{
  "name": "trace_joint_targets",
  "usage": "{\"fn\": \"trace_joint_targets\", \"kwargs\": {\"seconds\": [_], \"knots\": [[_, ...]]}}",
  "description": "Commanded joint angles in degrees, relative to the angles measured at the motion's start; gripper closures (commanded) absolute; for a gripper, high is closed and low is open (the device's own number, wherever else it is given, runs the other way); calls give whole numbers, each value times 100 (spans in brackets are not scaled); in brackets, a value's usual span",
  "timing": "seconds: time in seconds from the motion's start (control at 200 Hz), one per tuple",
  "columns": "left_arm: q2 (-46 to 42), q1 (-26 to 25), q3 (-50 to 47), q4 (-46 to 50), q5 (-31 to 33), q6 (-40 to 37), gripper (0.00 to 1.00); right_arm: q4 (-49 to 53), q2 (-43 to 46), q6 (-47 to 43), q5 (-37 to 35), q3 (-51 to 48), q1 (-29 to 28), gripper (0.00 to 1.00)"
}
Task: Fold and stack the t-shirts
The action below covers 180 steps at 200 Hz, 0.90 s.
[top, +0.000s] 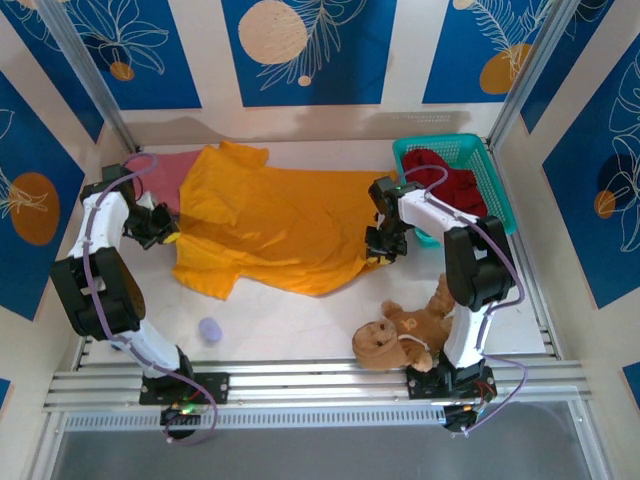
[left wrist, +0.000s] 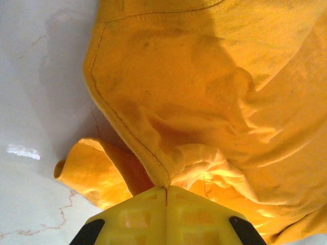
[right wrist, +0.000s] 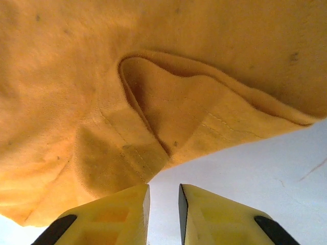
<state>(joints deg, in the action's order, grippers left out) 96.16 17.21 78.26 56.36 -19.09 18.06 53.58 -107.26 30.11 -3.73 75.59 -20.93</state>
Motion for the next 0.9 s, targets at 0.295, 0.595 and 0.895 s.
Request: {"fn": "trace_joint_targets", "kwargs": {"seconds": [0.295,0.595,0.895], "knots": [[-179,-51,-52,77,-26,-38,100,-110,-582,5,391,127,-174,75],[-204,-51,-66,92,-5,-66,100,58,-570,-22,200,258,-254,82],[-229,-51,-83,86,-20,-44,100,284,-386,-92,37,213,-231,78]]}}
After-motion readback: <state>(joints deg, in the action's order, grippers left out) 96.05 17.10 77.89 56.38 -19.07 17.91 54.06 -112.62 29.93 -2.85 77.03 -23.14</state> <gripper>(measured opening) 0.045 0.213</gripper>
